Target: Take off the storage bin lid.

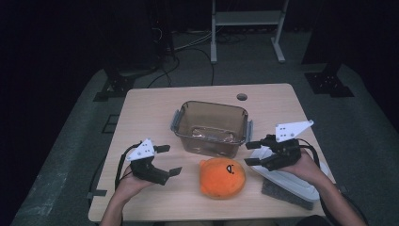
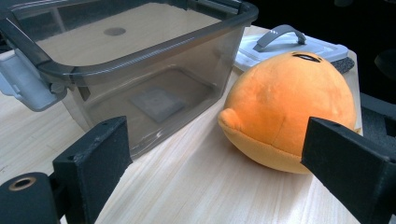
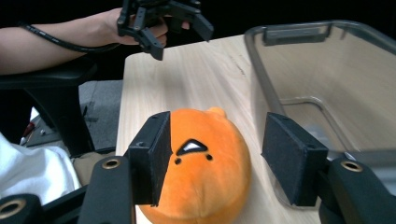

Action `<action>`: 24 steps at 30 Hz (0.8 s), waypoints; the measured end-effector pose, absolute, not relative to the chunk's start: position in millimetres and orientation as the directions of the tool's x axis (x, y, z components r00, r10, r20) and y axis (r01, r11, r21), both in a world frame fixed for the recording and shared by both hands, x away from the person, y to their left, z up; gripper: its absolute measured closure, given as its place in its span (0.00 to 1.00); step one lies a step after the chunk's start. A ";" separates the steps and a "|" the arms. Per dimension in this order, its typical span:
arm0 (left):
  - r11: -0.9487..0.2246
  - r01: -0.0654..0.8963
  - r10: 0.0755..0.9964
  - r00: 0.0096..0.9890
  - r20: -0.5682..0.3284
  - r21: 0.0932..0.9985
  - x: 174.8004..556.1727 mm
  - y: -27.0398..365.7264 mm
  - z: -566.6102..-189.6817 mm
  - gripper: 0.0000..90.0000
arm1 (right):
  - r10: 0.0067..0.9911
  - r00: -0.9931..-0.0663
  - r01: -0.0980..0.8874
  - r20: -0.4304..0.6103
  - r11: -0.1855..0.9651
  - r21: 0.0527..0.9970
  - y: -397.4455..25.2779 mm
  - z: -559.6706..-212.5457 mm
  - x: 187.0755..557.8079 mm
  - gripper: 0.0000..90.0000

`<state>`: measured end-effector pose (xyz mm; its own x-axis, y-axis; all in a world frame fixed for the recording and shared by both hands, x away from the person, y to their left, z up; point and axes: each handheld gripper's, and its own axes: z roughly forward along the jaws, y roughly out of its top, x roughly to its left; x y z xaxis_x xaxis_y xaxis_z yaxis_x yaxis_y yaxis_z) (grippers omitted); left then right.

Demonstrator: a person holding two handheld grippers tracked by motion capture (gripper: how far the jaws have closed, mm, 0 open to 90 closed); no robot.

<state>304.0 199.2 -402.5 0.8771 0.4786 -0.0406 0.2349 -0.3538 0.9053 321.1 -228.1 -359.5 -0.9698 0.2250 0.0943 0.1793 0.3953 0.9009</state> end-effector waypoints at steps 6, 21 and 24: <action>-0.354 0.237 0.476 0.878 -0.044 0.905 304.4 198.2 -404.2 0.08 | 0.183 -0.979 0.164 0.095 0.411 0.897 -209.7 -360.7 321.0 0.45; -0.351 0.241 0.478 0.877 -0.047 0.905 305.1 200.2 -404.8 0.08 | 0.108 -0.988 0.147 0.109 0.466 0.873 -171.0 -373.7 324.7 0.45; -0.348 0.241 0.479 0.877 -0.050 0.906 305.0 200.4 -404.8 0.08 | 0.096 -0.990 0.140 0.107 0.475 0.869 -164.3 -377.0 326.3 0.45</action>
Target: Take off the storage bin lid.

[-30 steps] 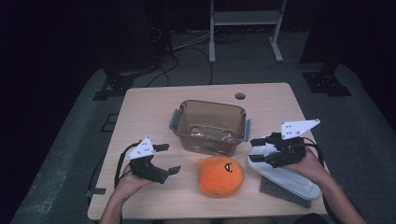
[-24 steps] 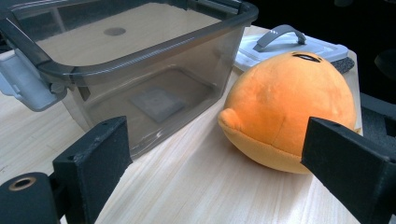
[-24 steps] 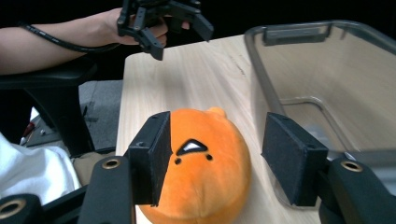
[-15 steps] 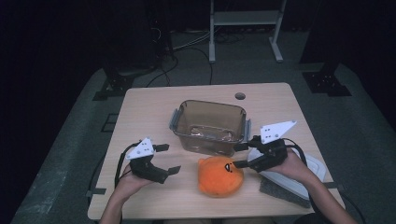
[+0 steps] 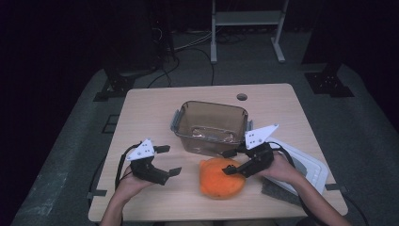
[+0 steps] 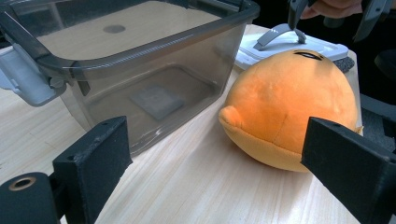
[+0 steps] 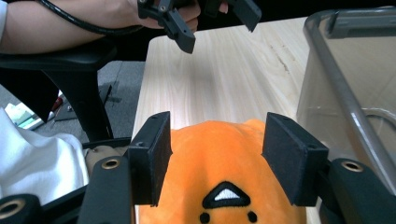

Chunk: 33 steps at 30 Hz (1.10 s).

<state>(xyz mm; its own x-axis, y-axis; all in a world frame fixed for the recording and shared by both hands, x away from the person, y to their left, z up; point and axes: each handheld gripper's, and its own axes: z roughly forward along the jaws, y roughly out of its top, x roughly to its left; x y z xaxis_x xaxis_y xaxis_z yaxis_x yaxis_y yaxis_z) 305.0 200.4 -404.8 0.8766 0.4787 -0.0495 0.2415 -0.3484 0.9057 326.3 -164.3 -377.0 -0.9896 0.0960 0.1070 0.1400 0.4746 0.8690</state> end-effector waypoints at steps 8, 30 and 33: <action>-0.346 0.243 0.481 0.875 -0.051 0.906 305.2 201.5 -404.8 0.08 | 0.080 -0.990 0.140 0.115 0.509 0.849 -150.3 -388.2 329.9 0.46; -0.343 0.240 0.488 0.871 -0.046 0.908 305.5 204.4 -403.4 0.08 | 0.127 -0.985 0.166 0.113 0.572 0.803 -136.1 -413.8 330.6 0.67; -0.339 0.241 0.491 0.870 -0.047 0.909 305.4 205.1 -403.1 0.08 | 0.126 -0.984 0.174 0.124 0.572 0.801 -135.3 -417.0 328.4 0.72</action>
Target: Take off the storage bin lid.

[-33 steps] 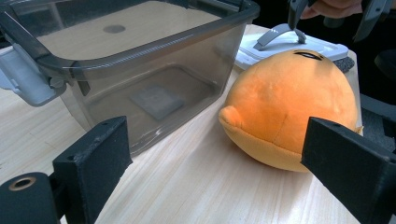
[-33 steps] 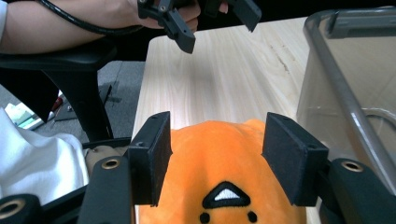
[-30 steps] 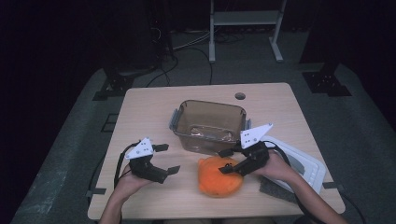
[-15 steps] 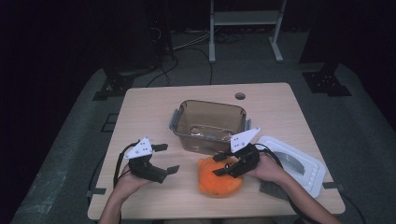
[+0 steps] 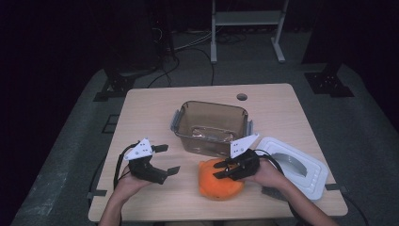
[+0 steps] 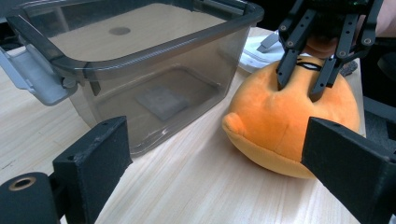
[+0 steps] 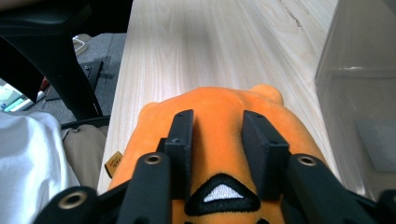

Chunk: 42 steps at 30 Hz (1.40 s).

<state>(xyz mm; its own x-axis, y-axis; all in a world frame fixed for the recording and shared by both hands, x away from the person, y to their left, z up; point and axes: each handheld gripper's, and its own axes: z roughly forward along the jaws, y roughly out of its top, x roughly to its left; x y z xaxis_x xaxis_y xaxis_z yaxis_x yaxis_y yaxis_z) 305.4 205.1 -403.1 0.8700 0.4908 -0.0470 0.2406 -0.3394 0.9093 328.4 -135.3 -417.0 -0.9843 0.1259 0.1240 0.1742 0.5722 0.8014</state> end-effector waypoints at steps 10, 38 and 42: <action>-0.343 0.250 0.500 0.864 -0.049 0.905 306.7 207.7 -405.4 0.08 | 0.144 -0.981 0.189 0.130 0.567 0.802 -134.4 -416.1 324.6 0.83; -0.330 0.264 0.534 0.844 -0.052 0.906 310.2 220.7 -407.0 0.08 | 0.142 -0.976 0.218 0.167 0.552 0.805 -126.8 -396.9 318.9 0.88; -0.323 0.268 0.538 0.841 -0.057 0.908 310.3 222.0 -407.1 0.08 | 0.137 -0.973 0.230 0.185 0.533 0.814 -126.4 -394.2 318.3 0.88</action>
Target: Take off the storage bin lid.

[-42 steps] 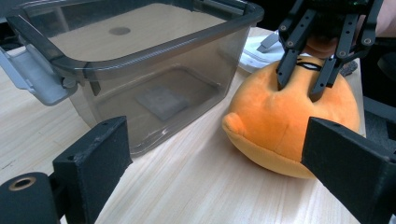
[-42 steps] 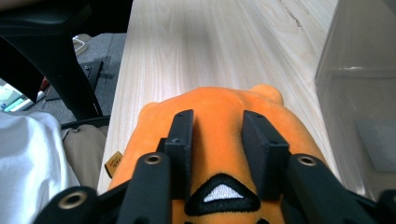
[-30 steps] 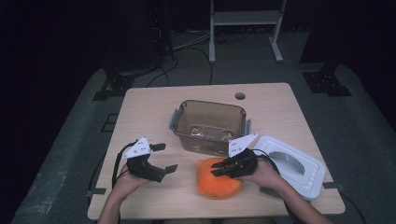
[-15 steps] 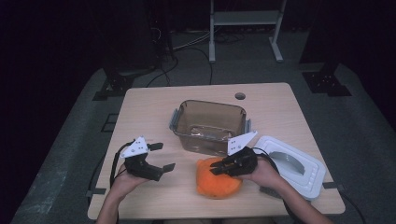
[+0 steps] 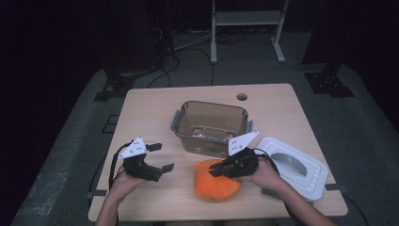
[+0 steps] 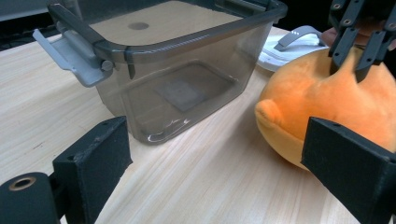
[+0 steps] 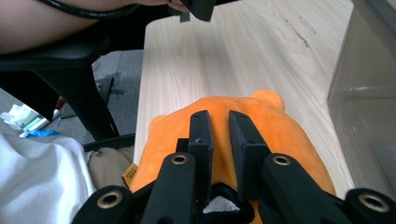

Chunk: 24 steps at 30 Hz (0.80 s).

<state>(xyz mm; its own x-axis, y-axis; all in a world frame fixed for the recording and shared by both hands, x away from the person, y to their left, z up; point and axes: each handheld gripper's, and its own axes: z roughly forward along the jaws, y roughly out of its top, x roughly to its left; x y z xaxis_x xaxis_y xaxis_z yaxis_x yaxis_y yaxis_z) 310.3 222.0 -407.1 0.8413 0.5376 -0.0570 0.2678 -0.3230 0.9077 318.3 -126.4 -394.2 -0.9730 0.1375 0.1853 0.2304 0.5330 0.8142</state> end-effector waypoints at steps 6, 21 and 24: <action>-0.324 0.271 0.542 0.838 -0.057 0.906 311.1 224.0 -407.9 0.08 | 0.124 -0.974 0.226 0.189 0.511 0.829 -127.9 -383.5 316.1 0.88; -0.314 0.280 0.549 0.833 -0.067 0.907 312.1 226.3 -409.7 0.08 | 0.100 -0.982 0.188 0.159 0.456 0.870 -128.3 -321.2 306.2 0.88; -0.315 0.281 0.550 0.832 -0.067 0.907 312.4 226.9 -409.9 0.08 | 0.099 -0.985 0.171 0.141 0.454 0.875 -126.2 -307.7 306.4 0.88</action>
<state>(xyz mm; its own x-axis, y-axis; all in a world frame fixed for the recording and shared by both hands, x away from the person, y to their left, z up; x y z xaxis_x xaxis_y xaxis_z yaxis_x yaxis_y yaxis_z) 312.4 226.9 -409.9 0.8324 0.5501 -0.0668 0.2807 -0.3145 0.9068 306.4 -126.2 -307.7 -0.9850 0.0993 0.1414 0.1713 0.4535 0.8746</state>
